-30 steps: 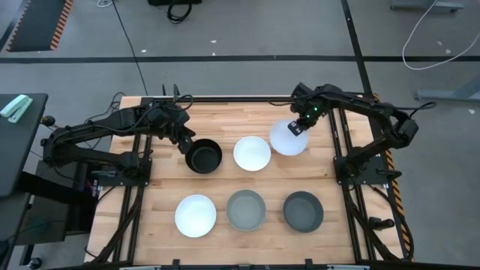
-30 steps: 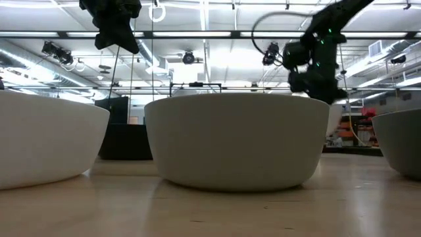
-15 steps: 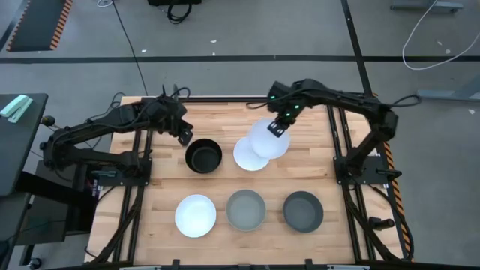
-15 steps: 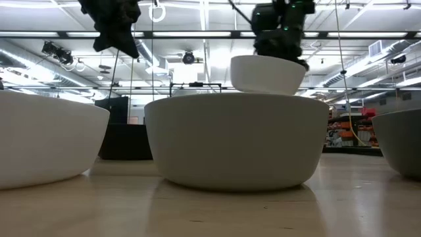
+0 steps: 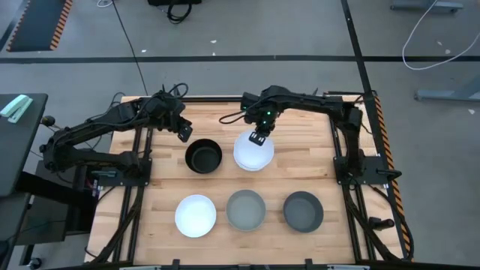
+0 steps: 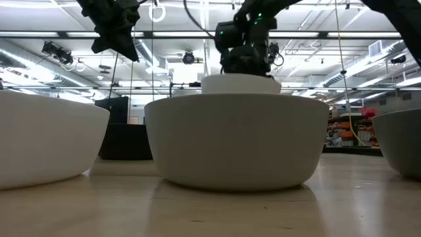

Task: Nest bowls inside each other
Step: Stack the top right white bowl on top of the top white bowl

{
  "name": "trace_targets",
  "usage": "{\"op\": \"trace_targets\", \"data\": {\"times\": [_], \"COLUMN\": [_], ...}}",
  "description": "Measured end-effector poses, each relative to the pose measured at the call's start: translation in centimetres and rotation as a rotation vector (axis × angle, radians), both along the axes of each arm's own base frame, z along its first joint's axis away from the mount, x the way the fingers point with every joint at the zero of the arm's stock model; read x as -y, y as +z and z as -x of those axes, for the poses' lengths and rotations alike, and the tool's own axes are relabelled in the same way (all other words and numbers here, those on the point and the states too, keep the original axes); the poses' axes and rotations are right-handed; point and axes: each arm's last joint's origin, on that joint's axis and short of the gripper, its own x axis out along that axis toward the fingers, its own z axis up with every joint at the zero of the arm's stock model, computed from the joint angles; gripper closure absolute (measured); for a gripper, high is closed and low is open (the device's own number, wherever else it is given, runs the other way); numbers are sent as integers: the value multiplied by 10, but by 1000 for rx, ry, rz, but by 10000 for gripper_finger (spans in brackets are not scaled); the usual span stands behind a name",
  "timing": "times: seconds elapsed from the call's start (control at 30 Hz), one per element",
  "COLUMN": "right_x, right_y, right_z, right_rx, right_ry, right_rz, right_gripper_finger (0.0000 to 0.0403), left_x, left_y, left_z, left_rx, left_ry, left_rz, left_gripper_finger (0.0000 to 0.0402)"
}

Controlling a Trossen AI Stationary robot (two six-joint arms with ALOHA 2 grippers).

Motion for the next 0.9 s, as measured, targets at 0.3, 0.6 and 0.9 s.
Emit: {"op": "trace_targets", "data": {"times": [0.3, 0.6, 0.9], "right_x": [-1, 2, 2], "right_y": [-26, -39, -48], "right_z": [-10, -18, -19], "right_rx": [-67, -61, -92], "right_ry": [32, 34, 45], "right_rz": [-28, -22, -34], "right_gripper_finger": [401, 401, 400], "left_x": [0, 0, 1], "left_y": [0, 0, -1], "left_z": [0, 0, 1], "left_rx": [-7, -7, -10], "left_ry": [-1, -2, 2], "left_rz": [2, 2, 9], "left_gripper_finger": [380, 374, 381]}}
